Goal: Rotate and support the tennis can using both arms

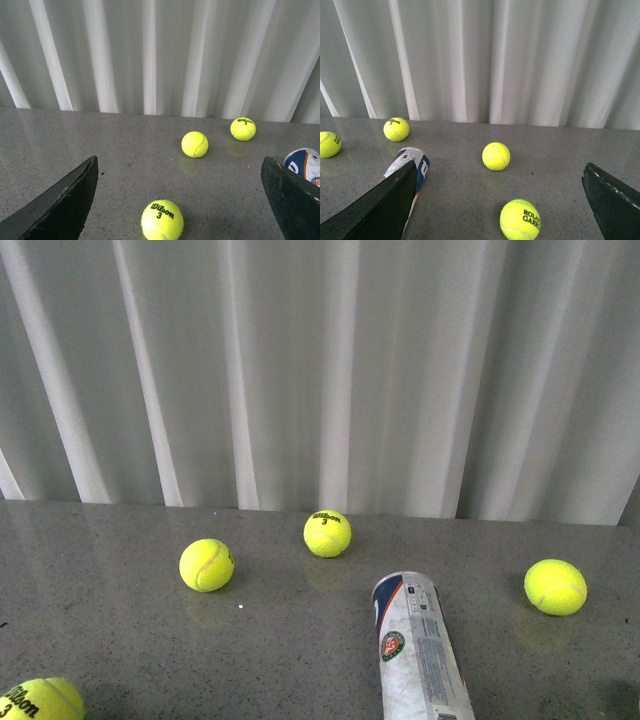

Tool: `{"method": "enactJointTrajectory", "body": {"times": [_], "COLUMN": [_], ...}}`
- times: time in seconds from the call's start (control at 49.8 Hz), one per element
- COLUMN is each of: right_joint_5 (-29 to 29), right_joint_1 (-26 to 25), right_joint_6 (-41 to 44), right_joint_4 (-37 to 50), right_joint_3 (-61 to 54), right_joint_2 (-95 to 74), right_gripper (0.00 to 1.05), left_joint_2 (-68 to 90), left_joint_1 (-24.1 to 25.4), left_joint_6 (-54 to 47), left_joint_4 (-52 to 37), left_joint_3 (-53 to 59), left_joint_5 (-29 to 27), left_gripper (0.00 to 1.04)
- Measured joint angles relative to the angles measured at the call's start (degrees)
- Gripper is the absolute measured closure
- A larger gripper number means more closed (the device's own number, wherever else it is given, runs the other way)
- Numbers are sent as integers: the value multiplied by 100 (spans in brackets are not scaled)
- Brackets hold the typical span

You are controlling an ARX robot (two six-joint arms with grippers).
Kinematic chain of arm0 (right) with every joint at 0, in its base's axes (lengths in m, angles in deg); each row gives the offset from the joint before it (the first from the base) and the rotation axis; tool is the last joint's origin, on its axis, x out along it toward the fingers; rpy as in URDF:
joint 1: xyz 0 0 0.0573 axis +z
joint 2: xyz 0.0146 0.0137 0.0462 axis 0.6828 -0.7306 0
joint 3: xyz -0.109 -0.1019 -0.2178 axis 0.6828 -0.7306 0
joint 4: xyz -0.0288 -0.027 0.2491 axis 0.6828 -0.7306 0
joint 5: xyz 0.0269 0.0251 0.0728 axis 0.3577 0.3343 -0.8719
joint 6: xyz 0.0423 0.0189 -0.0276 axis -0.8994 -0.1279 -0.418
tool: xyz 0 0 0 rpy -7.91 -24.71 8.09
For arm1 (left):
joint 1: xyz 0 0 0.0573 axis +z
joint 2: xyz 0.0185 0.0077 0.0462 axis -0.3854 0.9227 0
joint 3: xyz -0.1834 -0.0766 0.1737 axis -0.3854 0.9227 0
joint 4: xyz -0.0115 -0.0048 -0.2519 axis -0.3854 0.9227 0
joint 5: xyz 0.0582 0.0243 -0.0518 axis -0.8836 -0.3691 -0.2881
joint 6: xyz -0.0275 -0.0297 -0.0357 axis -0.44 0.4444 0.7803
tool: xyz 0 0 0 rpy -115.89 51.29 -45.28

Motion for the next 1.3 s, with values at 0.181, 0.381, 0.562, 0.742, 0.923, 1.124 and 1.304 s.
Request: {"method": "enactJointTrajectory", "body": {"times": [0.181,0.381,0.562,0.742,0.923,1.124,1.304], "right_joint_5": [0,-2,0,-2,0,323,7], "right_joint_1": [0,0,0,0,0,15,-254], "right_joint_6": [-2,-2,-2,-2,-2,256,-155], "right_joint_4": [0,0,0,0,0,498,2465], "right_joint_3": [0,0,0,0,0,122,1926], "right_joint_2": [0,0,0,0,0,-695,-4284], "right_gripper": [7,7,7,7,7,7,7], "left_joint_2": [0,0,0,0,0,0,-2], "left_joint_1": [0,0,0,0,0,0,0], "left_joint_6": [0,0,0,0,0,0,0], "left_joint_4": [0,0,0,0,0,0,0], "left_joint_3": [0,0,0,0,0,0,0], "left_joint_5": [0,0,0,0,0,-4,0], "left_gripper": [7,7,7,7,7,7,7]}}
